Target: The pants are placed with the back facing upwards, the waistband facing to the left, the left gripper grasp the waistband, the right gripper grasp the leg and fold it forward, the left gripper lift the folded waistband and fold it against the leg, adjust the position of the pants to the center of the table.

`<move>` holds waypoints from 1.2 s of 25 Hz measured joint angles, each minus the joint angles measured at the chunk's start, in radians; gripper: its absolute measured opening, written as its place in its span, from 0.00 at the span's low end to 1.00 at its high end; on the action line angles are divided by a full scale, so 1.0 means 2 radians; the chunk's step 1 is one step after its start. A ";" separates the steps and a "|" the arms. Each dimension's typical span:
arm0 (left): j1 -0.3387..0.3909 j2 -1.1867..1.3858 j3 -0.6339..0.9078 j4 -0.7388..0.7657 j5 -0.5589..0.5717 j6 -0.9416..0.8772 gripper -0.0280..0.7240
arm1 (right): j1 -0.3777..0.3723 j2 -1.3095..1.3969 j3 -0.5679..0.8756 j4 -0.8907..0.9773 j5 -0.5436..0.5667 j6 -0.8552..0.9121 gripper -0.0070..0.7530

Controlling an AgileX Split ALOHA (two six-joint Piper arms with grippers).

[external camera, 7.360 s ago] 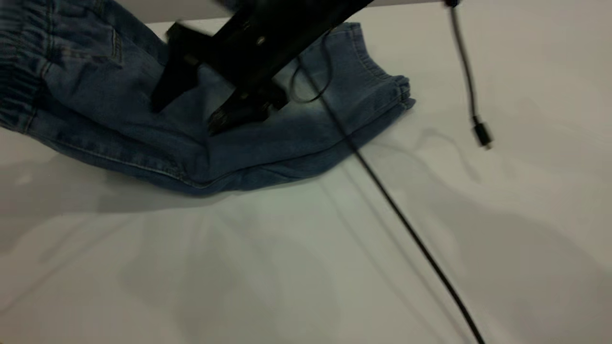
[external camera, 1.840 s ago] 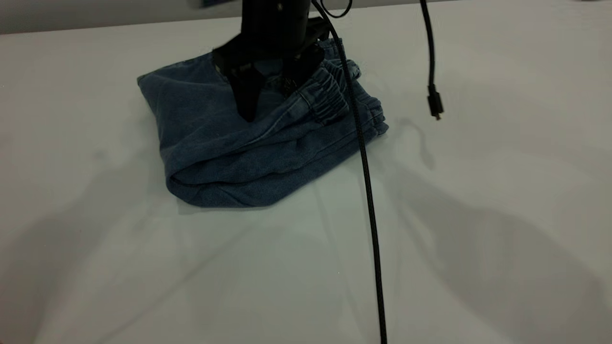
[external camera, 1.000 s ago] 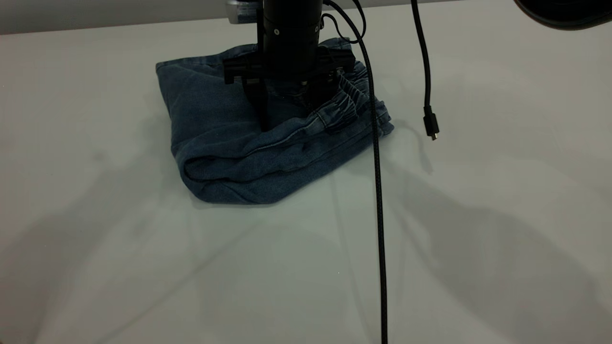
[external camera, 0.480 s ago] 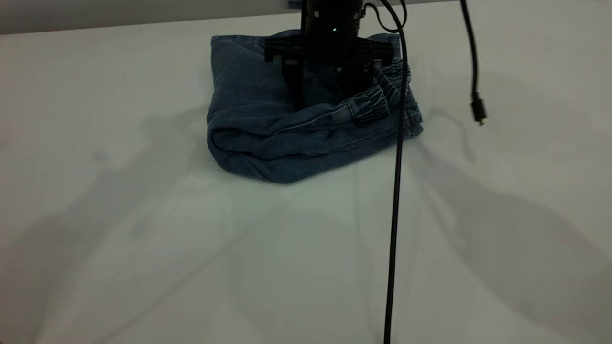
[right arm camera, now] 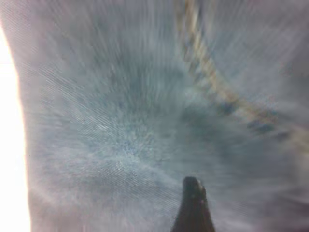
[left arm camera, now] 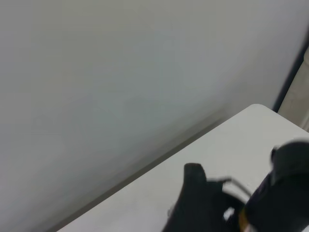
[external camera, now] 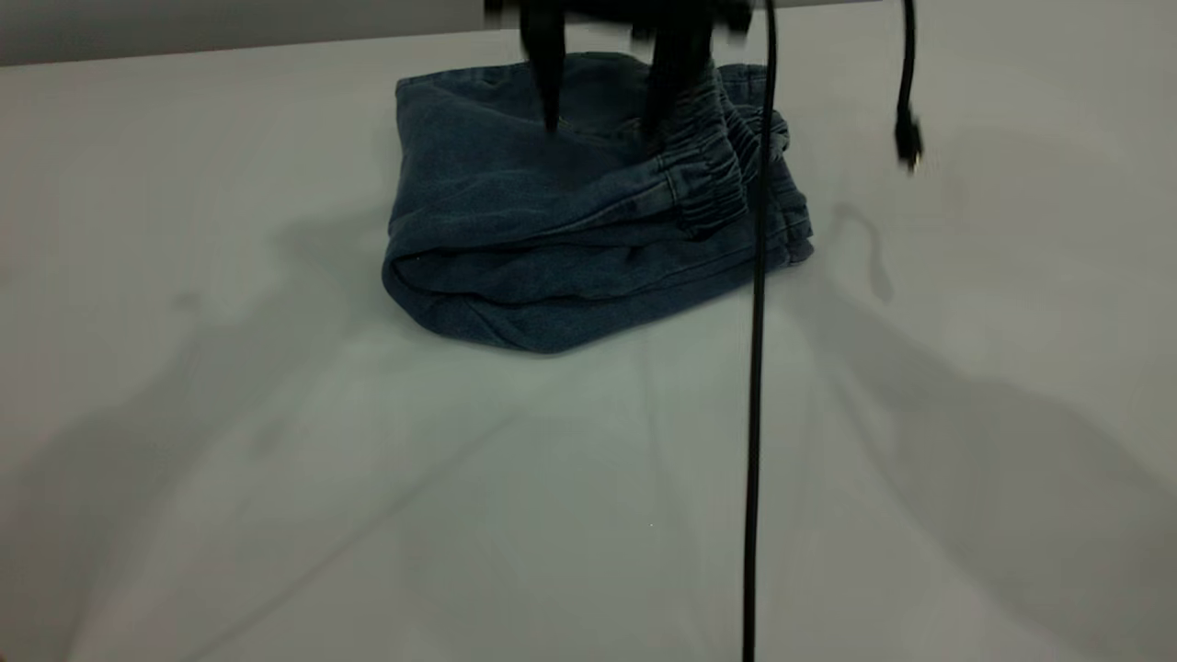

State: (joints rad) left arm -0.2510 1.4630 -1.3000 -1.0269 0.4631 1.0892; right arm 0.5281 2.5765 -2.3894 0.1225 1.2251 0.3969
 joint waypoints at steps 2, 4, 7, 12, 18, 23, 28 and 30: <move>0.000 -0.001 0.000 0.000 0.004 0.000 0.73 | 0.000 -0.027 0.000 0.002 0.000 -0.023 0.62; 0.000 -0.008 0.000 0.010 0.016 0.000 0.73 | 0.000 -0.061 0.000 0.013 0.001 -0.058 0.62; 0.000 -0.031 0.000 0.038 0.059 -0.005 0.73 | 0.000 -0.114 0.000 0.031 0.001 -0.112 0.62; 0.000 -0.085 0.000 0.133 0.131 -0.075 0.73 | 0.000 -0.221 0.000 0.039 0.001 -0.170 0.62; 0.000 -0.160 0.000 0.284 0.238 -0.211 0.72 | 0.000 -0.362 0.041 0.081 0.001 -0.206 0.62; 0.000 -0.218 0.000 0.364 0.317 -0.315 0.69 | 0.000 -0.496 0.145 0.065 0.000 -0.253 0.62; 0.000 -0.258 0.007 0.371 0.376 -0.371 0.69 | 0.000 -0.622 0.282 0.026 -0.010 -0.239 0.62; 0.000 -0.274 0.026 0.371 0.379 -0.377 0.69 | 0.000 -0.666 0.335 0.030 -0.016 -0.238 0.62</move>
State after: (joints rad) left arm -0.2517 0.9142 -1.2482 -0.2850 1.2212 0.3347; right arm 0.5291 1.2444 -1.7198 0.1816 1.1933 -0.0789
